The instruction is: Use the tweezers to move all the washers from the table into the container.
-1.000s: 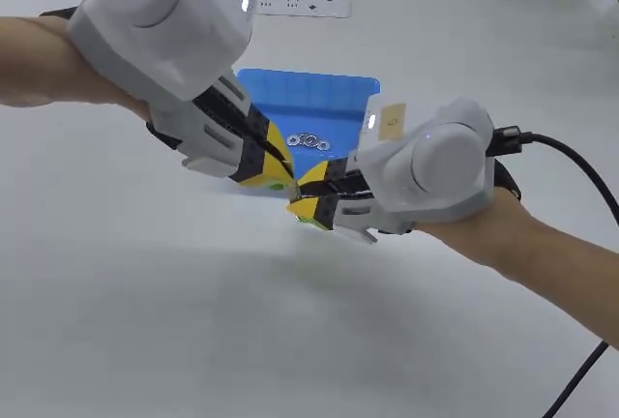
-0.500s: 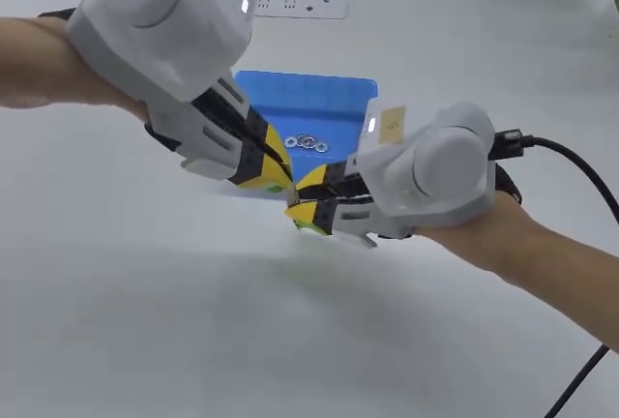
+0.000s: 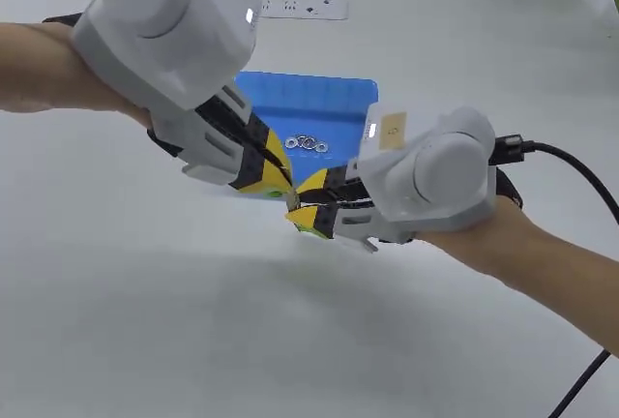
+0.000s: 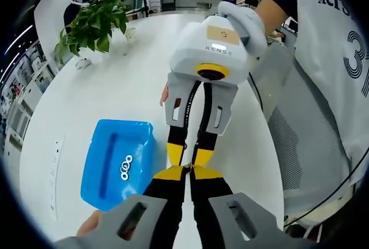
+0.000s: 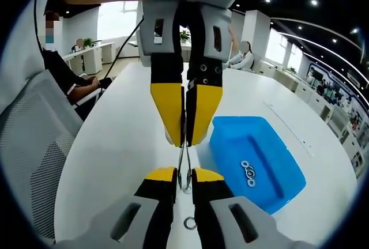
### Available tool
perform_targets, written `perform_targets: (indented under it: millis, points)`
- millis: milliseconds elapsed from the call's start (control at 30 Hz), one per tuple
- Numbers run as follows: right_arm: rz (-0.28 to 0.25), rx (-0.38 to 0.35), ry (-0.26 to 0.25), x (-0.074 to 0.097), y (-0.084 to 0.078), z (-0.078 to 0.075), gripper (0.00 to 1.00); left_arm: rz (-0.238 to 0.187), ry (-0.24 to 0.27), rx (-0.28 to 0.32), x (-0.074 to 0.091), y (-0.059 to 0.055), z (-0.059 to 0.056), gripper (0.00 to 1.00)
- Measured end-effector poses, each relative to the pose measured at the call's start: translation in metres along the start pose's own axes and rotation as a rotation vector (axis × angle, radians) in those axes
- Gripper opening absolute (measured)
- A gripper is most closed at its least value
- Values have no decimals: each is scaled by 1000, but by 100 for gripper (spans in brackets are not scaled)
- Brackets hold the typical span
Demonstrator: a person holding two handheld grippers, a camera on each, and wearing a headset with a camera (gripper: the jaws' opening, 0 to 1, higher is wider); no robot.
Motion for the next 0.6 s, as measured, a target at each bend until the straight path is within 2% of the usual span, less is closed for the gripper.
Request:
perform_targets:
  millis: [133, 600]
  points:
    - [11, 4, 4, 1, -3, 4, 16, 2, -1, -3, -1, -1, 1, 7]
    - [8, -14, -5, -3, -2, -3, 15, 14, -2, -6, -4, -5, 5, 8]
Point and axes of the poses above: the centre of the closed fingertips' face, and the gripper's own axes: x roughly backward along the fingers, z roughly to its left, y roughly out of its top, the point moved 8 cm from there along x, roughly backward along the fingers, and after that the axes turned 10 degrees about -z, right-handed, at the moved point
